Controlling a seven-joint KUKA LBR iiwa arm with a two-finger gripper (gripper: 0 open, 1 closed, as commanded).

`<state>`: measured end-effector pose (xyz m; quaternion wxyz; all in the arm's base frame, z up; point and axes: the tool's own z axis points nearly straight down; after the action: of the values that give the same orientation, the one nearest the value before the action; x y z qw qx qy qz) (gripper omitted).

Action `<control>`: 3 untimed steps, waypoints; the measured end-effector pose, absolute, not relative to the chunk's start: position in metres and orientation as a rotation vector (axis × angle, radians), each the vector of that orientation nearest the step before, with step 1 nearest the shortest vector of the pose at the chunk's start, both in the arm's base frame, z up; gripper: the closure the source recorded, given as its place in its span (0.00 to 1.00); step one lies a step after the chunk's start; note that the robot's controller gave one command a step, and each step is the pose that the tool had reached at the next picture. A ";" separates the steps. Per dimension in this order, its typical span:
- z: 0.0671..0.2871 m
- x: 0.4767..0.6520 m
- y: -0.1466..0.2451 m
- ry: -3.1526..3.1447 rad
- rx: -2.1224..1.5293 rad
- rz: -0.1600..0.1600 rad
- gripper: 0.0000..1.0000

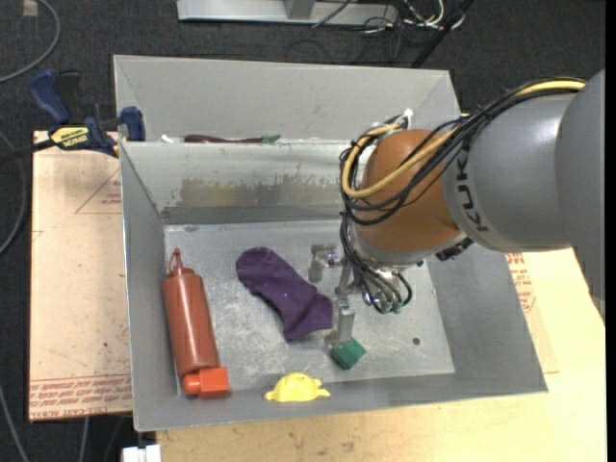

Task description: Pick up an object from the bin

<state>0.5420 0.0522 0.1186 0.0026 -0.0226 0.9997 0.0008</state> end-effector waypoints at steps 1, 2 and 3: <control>0.070 0.543 0.059 3.099 -0.503 0.004 1.00; 0.070 0.543 0.059 3.099 -0.503 0.005 1.00; 0.186 0.528 0.055 3.093 -0.523 0.006 1.00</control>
Offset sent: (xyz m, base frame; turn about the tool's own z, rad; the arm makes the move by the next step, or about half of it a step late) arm 0.0000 0.0000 0.0000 0.0000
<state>0.5282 0.0548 0.1857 0.0024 -0.1667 0.9860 0.0019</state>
